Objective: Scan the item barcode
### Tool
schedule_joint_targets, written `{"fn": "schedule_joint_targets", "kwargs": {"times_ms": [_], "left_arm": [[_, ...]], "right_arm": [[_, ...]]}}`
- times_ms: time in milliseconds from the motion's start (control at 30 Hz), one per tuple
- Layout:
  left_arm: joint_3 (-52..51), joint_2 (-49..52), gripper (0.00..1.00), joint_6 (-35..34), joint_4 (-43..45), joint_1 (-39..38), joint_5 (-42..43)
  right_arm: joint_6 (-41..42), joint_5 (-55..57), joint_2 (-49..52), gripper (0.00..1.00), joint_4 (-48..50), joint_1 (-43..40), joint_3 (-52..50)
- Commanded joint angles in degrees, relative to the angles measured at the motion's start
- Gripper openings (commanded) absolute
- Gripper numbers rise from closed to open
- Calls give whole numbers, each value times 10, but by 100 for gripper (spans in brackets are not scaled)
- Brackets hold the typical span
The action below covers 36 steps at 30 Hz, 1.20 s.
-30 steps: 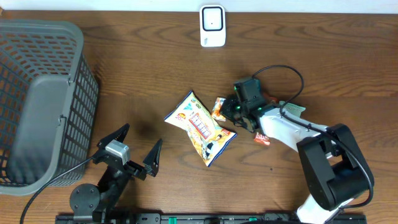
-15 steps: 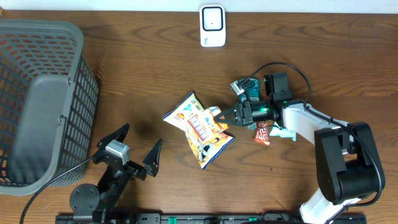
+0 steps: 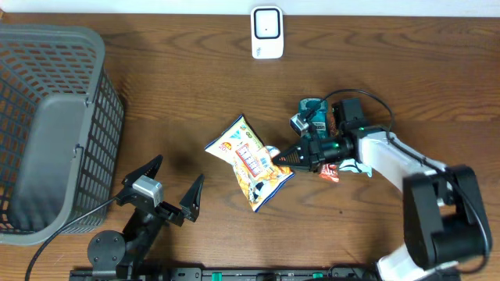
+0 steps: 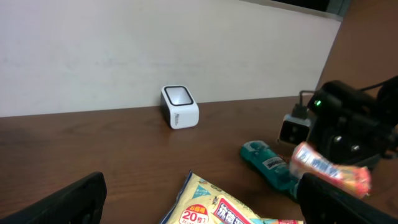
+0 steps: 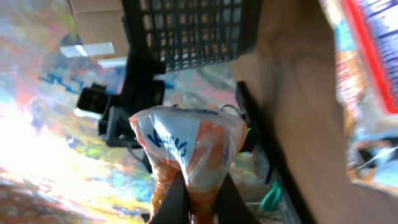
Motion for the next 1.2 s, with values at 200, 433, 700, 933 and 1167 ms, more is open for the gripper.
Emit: {"fn": "schedule_joint_targets", "kwargs": {"times_ms": [200,433,700,933,1167], "left_arm": [[1,-4,98,-3,0,-2,6],[1,-4,98,-3,0,-2,6],[1,-4,98,-3,0,-2,6],[1,-4,98,-3,0,-2,6],[1,-4,98,-3,0,-2,6]], "right_arm": [[-11,-22,-141,1,-32,2,0],[-11,-22,-179,1,-32,2,0],[-12,-22,-179,1,-32,2,0],[-20,-22,-179,1,-32,2,0],[-20,-22,-179,1,-42,2,-1]]}}
